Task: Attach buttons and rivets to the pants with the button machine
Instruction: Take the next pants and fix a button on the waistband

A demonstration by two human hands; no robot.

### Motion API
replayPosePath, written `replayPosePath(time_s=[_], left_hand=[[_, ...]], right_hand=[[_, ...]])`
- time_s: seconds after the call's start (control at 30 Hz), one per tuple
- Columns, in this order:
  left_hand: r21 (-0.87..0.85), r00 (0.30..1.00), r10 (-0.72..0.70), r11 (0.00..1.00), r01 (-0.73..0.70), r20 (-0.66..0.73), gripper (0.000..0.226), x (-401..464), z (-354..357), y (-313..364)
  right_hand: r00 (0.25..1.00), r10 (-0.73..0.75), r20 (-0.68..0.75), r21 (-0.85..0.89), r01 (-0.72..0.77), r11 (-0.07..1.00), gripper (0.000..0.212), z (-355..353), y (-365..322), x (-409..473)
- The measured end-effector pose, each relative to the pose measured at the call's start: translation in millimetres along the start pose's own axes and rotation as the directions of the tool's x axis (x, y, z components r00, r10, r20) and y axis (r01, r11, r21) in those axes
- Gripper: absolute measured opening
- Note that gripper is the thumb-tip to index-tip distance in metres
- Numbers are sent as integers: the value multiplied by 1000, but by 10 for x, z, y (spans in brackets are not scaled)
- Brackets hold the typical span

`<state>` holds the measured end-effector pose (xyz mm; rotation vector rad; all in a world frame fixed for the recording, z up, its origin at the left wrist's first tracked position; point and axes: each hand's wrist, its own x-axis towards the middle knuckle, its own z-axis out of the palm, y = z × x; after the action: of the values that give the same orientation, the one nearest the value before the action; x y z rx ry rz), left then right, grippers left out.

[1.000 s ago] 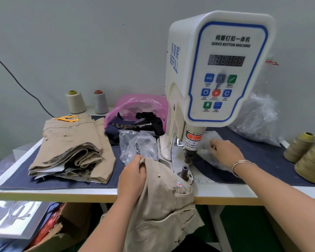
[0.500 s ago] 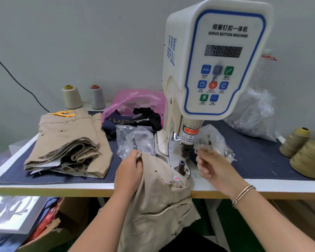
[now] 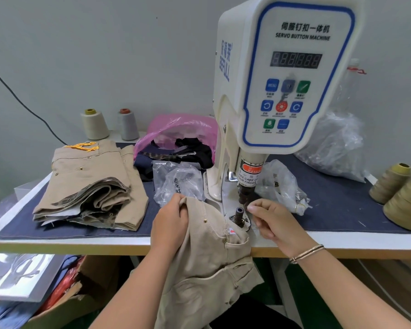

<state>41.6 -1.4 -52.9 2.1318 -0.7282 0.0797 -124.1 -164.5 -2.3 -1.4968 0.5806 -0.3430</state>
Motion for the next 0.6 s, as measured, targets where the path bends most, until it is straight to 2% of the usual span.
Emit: replayPosePath(time_s=[0.07,0.13,0.2,0.37,0.47,0.53,0.6], left_hand=[[2,1000,-4,1000,4,1,11,2,2,-1],[2,1000,-6,1000,6,4,11,4,3,0],[1,1000,-8,1000,8,6,11,2,-1,5],[1,1000,-1,1000,1,4,11,-1,-8,12],[0,1000,-1,1000,1,6,11,3,-5,11],[-1,1000,1,1000,-1,9,12,-1,-11,11],[-1,1000,4,1000,-4,7,11,-1,-11,12]], right_hand=[[992,-111,-52,-247,95,964,13,-3,-8,-19],[962,-262,-76,-454,200,868,10,24,-10,-32],[925,-373,-75,-559,270,784,9,49,-6,-37],[936,-341,-86,-475,262,840,12,21,24,-22],[922,-377,-92,-531,275,802,15,-11,23,2],[923,-362,-131,-592,221,775,15,-119,16,53],[953,-253,-164,-640,92,763,13,-296,26,114]])
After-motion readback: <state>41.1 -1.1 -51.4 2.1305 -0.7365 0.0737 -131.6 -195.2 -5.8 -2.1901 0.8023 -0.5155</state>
